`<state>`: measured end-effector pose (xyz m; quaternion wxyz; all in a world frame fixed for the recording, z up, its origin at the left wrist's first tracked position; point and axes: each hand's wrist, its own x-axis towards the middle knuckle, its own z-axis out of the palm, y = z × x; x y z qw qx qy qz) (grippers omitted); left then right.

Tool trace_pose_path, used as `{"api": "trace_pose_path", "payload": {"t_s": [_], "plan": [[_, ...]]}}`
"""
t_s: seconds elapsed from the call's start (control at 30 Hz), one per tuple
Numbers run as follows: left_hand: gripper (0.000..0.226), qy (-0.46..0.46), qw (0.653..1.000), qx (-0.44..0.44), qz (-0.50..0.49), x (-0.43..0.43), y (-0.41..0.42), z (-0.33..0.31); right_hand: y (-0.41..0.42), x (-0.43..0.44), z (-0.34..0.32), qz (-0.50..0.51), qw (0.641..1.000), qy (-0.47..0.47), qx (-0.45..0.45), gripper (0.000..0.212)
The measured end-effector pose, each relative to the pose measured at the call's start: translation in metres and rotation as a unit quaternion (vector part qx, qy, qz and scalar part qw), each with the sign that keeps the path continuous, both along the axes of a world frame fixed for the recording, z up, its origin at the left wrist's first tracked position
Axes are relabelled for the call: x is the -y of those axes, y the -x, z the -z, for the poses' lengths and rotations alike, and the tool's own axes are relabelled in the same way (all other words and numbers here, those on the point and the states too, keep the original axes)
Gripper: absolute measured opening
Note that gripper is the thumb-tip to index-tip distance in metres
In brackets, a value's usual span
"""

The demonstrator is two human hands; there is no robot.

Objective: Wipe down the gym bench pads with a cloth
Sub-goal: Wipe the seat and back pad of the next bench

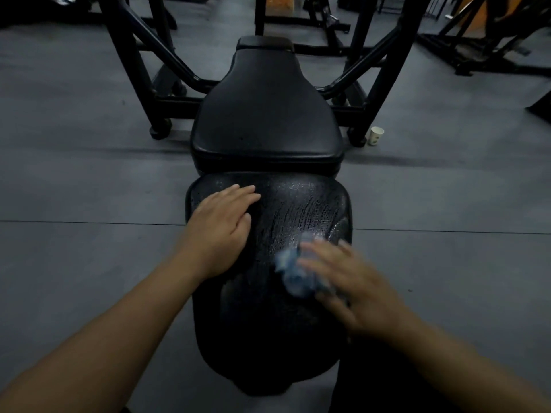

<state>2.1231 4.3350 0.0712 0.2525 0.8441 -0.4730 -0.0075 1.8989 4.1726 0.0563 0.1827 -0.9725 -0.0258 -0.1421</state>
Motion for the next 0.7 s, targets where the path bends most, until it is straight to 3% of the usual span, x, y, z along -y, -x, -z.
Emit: {"api": "trace_pose_path", "payload": {"t_s": [0.1, 0.13, 0.3, 0.4, 0.57, 0.7], "plan": [[0.056, -0.009, 1.000, 0.000, 0.000, 0.001, 0.001, 0.002, -0.041, 0.022, -0.006, 0.172, 0.982, -0.081, 0.000, 0.054], [0.056, -0.006, 1.000, 0.001, 0.001, 0.000, 0.001, 0.003, -0.046, 0.013, -0.005, 0.186, 0.978, -0.097, 0.000, 0.056], [0.055, 0.008, 1.000, 0.003, 0.000, 0.001, -0.003, 0.006, -0.006, -0.019, -0.011, 0.004, 0.995, -0.096, 0.008, 0.047], [0.054, 0.006, 1.000, -0.001, -0.004, 0.001, -0.003, 0.004, -0.028, 0.004, -0.041, 0.067, 0.986, -0.142, 0.059, 0.039], [0.055, 0.010, 1.000, -0.004, -0.009, 0.001, -0.001, 0.002, -0.055, 0.021, -0.088, 0.205, 0.959, -0.048, 0.190, 0.038], [0.056, 0.017, 1.000, 0.008, -0.004, 0.000, -0.001, 0.003, -0.039, -0.010, -0.063, 0.059, 0.997, -0.025, 0.034, 0.040]]}}
